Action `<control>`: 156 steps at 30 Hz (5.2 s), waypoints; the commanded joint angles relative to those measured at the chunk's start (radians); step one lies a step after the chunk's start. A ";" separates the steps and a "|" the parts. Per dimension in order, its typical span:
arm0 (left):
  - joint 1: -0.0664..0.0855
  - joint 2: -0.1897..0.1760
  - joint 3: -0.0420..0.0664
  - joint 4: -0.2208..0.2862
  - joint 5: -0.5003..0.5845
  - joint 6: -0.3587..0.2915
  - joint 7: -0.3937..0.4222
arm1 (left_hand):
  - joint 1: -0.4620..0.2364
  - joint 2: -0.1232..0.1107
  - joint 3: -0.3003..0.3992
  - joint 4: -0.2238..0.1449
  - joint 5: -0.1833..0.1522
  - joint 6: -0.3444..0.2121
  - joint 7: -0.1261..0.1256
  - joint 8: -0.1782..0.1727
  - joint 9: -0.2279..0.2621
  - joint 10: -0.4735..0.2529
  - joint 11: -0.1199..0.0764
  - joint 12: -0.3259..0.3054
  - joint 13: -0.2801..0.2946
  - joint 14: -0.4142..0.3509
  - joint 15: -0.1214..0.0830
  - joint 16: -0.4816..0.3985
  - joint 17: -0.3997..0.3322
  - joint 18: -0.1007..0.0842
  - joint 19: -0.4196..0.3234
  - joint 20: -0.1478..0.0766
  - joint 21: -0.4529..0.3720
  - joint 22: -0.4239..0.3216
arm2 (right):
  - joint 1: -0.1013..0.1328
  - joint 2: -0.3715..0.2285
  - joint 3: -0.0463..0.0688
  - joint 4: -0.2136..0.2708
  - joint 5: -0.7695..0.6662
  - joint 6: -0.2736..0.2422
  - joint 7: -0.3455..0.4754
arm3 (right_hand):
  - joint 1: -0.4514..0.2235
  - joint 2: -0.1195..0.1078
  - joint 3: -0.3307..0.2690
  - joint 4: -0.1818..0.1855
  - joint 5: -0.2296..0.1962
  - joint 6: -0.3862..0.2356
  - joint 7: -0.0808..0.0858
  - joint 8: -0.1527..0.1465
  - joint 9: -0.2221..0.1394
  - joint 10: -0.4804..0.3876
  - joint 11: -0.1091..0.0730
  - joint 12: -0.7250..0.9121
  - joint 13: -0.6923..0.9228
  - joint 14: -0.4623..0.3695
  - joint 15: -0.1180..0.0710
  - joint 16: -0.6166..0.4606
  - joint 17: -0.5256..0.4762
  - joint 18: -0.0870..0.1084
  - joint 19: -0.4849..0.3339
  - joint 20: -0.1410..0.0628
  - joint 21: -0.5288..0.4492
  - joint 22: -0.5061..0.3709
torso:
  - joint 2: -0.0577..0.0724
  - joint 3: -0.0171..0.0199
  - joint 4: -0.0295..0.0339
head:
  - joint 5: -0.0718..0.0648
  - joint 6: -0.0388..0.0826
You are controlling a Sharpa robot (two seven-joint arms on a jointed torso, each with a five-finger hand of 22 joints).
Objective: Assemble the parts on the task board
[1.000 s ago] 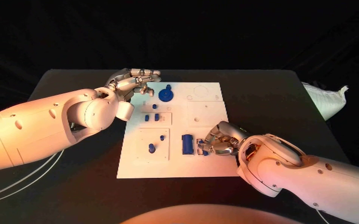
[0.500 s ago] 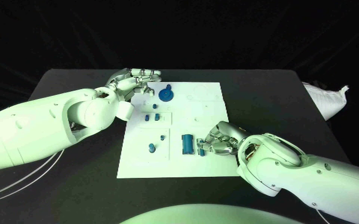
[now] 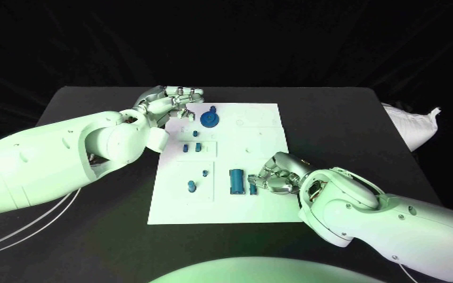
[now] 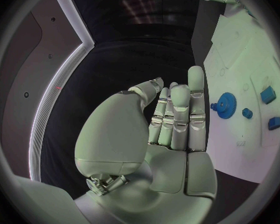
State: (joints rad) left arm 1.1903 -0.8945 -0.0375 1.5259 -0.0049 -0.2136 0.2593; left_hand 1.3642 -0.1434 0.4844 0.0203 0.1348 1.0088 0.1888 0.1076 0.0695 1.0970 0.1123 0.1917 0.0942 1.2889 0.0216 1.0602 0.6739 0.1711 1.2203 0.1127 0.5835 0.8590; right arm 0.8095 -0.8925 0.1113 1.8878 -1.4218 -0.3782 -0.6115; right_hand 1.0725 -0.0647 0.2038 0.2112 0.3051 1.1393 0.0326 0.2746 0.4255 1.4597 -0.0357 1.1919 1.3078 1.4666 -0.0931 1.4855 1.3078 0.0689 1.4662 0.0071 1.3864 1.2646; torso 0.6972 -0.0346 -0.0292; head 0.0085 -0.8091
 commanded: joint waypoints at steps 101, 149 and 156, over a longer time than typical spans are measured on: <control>-0.089 0.118 0.011 -0.123 0.096 -0.232 0.177 | -0.748 0.143 -0.307 -0.020 -0.135 -0.559 -0.111 -0.108 -0.069 -0.615 -0.042 -0.192 -0.094 -0.844 -0.022 -0.976 -0.674 -0.074 -0.847 0.001 -0.584 -0.666 | 0.182 0.148 -0.024 -0.501 1.229 -0.144 1.022 | -0.427 0.065 -0.204 -0.211 -0.305 -0.702 0.050 -0.275 -0.353 -0.955 0.036 -1.192 -1.308 -0.933 0.093 -1.486 -1.232 0.028 -0.966 0.081 -1.386 -1.265 | -0.149 0.0322 0.0259 | -0.008 0.209; -0.140 0.114 0.038 0.044 0.005 -0.556 0.261 | -1.364 0.143 -0.484 -0.020 -0.135 -1.009 -0.189 -0.108 -0.069 -1.097 -0.112 -0.192 -0.094 -1.289 -0.022 -1.060 -0.674 -0.171 -1.220 -0.113 -0.584 -0.859 | 0.241 0.113 -0.111 -0.318 1.422 -0.392 1.131 | -1.073 0.065 -0.204 -0.211 -0.305 -1.139 -0.033 -0.275 -0.425 -1.460 0.036 -1.192 -1.308 -1.467 0.093 -1.486 -1.308 -0.069 -1.466 -0.007 -1.386 -1.265 | -0.153 0.0346 0.0292 | -0.009 0.209; -0.140 0.114 0.038 0.044 0.005 -0.556 0.261 | -1.364 0.143 -0.484 -0.020 -0.135 -1.009 -0.189 -0.108 -0.069 -1.097 -0.112 -0.192 -0.094 -1.289 -0.022 -1.060 -0.674 -0.171 -1.220 -0.113 -0.584 -0.859 | 0.241 0.113 -0.111 -0.318 1.422 -0.392 1.131 | -1.073 0.065 -0.204 -0.211 -0.305 -1.139 -0.033 -0.275 -0.425 -1.460 0.036 -1.192 -1.308 -1.467 0.093 -1.486 -1.308 -0.069 -1.466 -0.007 -1.386 -1.265 | -0.153 0.0346 0.0292 | -0.009 0.209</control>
State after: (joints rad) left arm 1.0500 -0.7807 -0.0010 1.5678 0.0113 -0.7679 0.5022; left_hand 0.0077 -0.0001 0.0029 -0.0003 0.0067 0.0049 -0.0006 0.0069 0.0016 0.0053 -0.0002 0.0067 0.0016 0.0055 0.0003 0.0067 0.0015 0.0150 0.0036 0.0002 0.0036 0.0009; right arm 1.0496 -0.7801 -0.0003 1.5688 0.0044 -0.7708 0.5053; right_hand 0.0054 -0.0002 0.0042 0.0001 0.0053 0.0035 -0.0003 0.0033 0.0014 0.0049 -0.0005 0.0067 0.0014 0.0050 -0.0002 0.0040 0.0017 0.0060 0.0046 0.0003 0.0037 0.0009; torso 0.5442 0.0000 0.0000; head 0.0000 -0.5999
